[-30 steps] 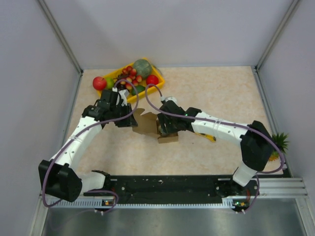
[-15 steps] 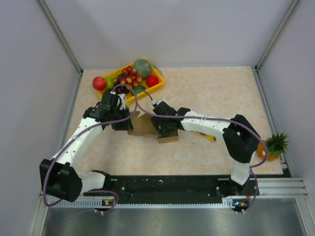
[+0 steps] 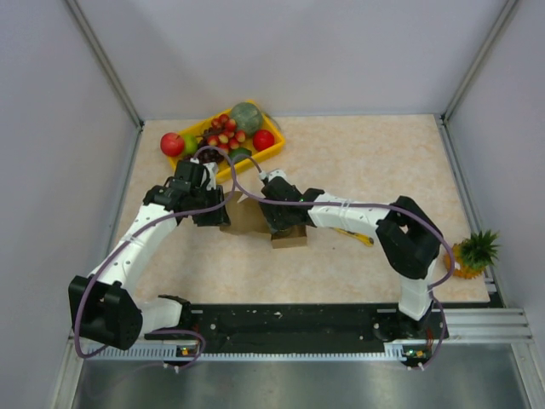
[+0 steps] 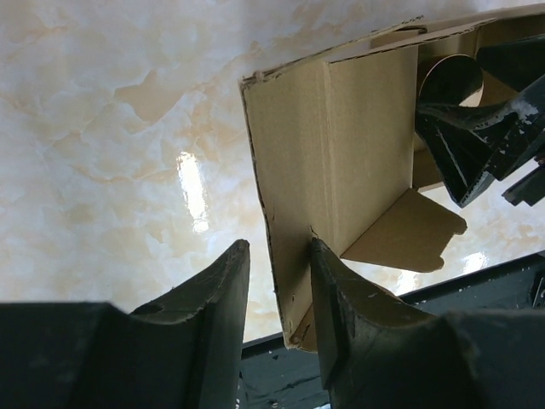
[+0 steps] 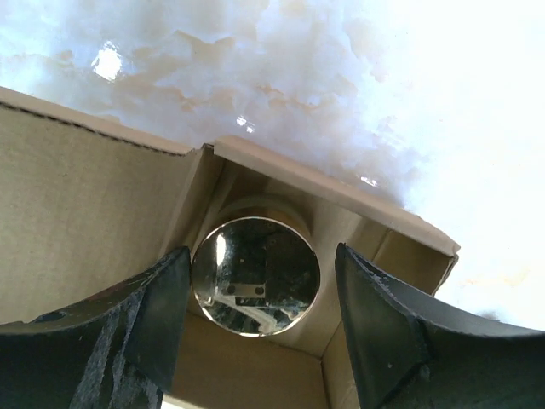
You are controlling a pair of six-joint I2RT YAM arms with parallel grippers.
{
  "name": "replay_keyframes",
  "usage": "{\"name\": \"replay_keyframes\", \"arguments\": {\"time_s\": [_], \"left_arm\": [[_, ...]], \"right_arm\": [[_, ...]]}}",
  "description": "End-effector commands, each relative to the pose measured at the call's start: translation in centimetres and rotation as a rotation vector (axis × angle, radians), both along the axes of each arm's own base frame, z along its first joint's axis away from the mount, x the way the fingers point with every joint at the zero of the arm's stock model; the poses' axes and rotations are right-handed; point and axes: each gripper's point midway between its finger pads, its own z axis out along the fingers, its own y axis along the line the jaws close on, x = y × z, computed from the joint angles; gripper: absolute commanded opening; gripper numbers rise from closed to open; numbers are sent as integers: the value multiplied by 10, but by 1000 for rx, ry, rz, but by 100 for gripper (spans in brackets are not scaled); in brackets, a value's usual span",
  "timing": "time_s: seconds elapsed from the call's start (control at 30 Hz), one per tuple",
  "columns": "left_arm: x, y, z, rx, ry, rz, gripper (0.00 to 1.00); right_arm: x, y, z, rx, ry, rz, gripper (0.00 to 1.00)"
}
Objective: Unpack the express box
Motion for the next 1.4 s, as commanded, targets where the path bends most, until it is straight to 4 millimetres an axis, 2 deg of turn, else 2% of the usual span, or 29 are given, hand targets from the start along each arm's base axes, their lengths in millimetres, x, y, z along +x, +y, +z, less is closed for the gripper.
{"name": "replay_keyframes", "arguments": {"time_s": [0.0,0.13,0.23,0.27,0.33,0.37,0.47,0.57,0.7,0.83,0.93,1.07,1.1,1.17,1.2,1.23,1.3,1.33,1.37], "left_arm": [[8,-3,10,-16,-49,-9,40],[9,-2,10,-13,-47,-4,41],[10,-2,9,-14,-43,0,41],[10,-2,10,-14,-43,1,41],[10,-2,10,-13,-43,2,41],[11,-2,11,-14,-45,2,41],[12,-2,16,-15,-53,1,43],[13,-3,22,-20,-69,0,47],[13,-8,31,-51,-91,-17,50],[14,-11,38,-73,-113,-24,56],[16,-13,44,-84,-131,-26,61],[18,-16,62,-113,-196,-35,68],[18,-17,65,-121,-208,-42,74],[19,-22,76,-152,-254,-71,78],[19,-23,80,-158,-264,-74,80],[18,-24,81,-165,-268,-77,85],[19,-25,87,-175,-290,-79,89],[19,-25,89,-175,-298,-78,97],[20,-24,93,-173,-313,-74,99]], "right_arm": [[2,13,-10,11,-28,19,67],[-1,9,-20,3,-8,5,66],[-3,5,-23,4,-2,-12,56],[-3,5,-18,16,-11,-18,49],[-3,4,-13,26,-22,-27,43],[-1,5,-6,42,-37,-37,36],[1,5,12,74,-66,-50,31],[3,1,32,99,-102,-71,30],[2,-5,79,167,-170,-70,30],[4,-16,117,208,-236,-90,30],[8,-33,137,213,-265,-134,30],[17,-71,144,198,-281,-241,31],[23,-86,142,193,-280,-283,31],[24,-110,133,172,-260,-341,31],[30,-128,129,158,-257,-395,31],[28,-140,117,136,-240,-432,31],[33,-165,104,112,-215,-506,32],[32,-175,92,94,-192,-538,32],[33,-182,83,77,-175,-561,32]]}}
